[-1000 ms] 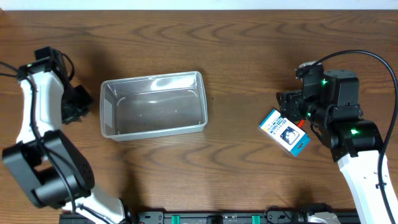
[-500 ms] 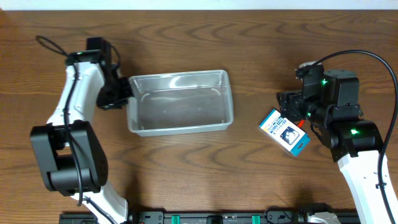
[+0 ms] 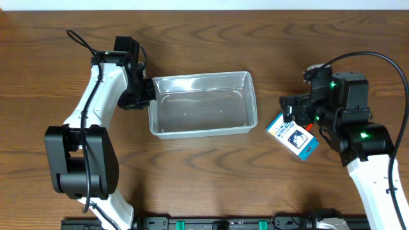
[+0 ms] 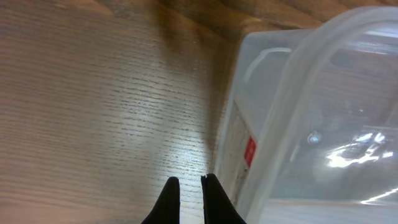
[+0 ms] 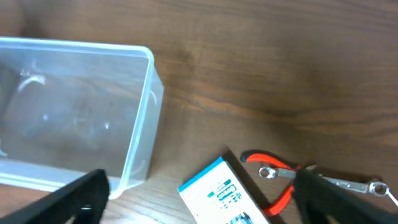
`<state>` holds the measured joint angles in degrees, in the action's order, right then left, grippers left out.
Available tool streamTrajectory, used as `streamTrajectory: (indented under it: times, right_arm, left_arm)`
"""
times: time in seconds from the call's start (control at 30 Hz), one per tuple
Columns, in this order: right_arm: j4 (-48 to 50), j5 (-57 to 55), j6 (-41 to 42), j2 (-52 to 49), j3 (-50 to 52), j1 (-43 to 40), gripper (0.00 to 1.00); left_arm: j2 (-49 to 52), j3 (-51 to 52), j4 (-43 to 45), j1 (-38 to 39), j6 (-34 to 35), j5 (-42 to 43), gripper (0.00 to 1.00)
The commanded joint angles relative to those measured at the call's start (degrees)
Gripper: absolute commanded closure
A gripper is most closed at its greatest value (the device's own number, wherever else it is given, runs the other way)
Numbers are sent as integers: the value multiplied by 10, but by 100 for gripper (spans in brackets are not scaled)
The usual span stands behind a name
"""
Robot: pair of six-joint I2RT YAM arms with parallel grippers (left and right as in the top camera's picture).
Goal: Pack container
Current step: 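Push the container further right with the left gripper, then retract, then lower the right gripper onto the red-handled hammer and grasp it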
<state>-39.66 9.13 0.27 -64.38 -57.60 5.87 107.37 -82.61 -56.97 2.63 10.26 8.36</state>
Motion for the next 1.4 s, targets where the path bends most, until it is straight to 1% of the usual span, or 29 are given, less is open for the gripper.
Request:
streamTrajectory:
  times: [0.0,0.07,0.1,0.13,0.17,0.23,0.27,0.3,0.4,0.5,0.6,0.77,0.93,1.07,1.17,1.37]
  right_arm:
    - [-4,5,-2,9,-13,5,1]
    - [-2,-10,-1,9,-13,3,1]
    - [-2,-27,3,9,-13,0,1]
    - [-2,-63,29,9,-13,-5,1]
    - [-4,-108,65,9,-14,-13,1]
    - [-26,-218,171,8,-22,-44,1]
    - [-40,-243,209,7,-30,-64,1]
    - [-56,-243,234,6,-40,-91,1]
    - [-91,-198,242,-5,-71,-175,1]
    - [-146,-174,244,-41,-102,-256,1]
    - [-187,-155,243,-88,-106,-304,1]
    - [-198,-148,243,-175,-101,-309,1]
    - [-156,-146,242,-278,-101,-309,1]
    - [-133,-146,232,-340,-101,-310,1]
    - [-118,-135,215,-376,-101,-310,1]
    - [-102,-134,213,-427,-101,-310,1]
  left_arm:
    - [-7,-11,-16,-21,3,-59,72]
    - [-17,-24,-35,-43,3,-96,25]
    - [-25,-30,-42,-55,3,-107,12]
    - [-35,-38,-49,-70,3,-111,5]
    - [-45,-46,-56,-84,3,-111,1]
    - [-73,-60,-66,-114,4,-110,2]
    - [-88,-63,-69,-127,9,-110,2]
    - [-108,-65,-70,-142,15,-110,2]
    - [-163,-65,-72,-169,16,-110,2]
    - [-212,-65,-74,-178,16,-110,2]
    - [-246,-65,-75,-177,16,-110,2]
    - [-257,-65,-77,-177,16,-103,2]
    - [-251,-64,-86,-177,16,-103,2]
    - [-250,-64,-90,-177,16,-103,2]
    - [-250,-64,-90,-177,16,-103,2]
    - [-250,-64,-89,-177,16,-103,2]
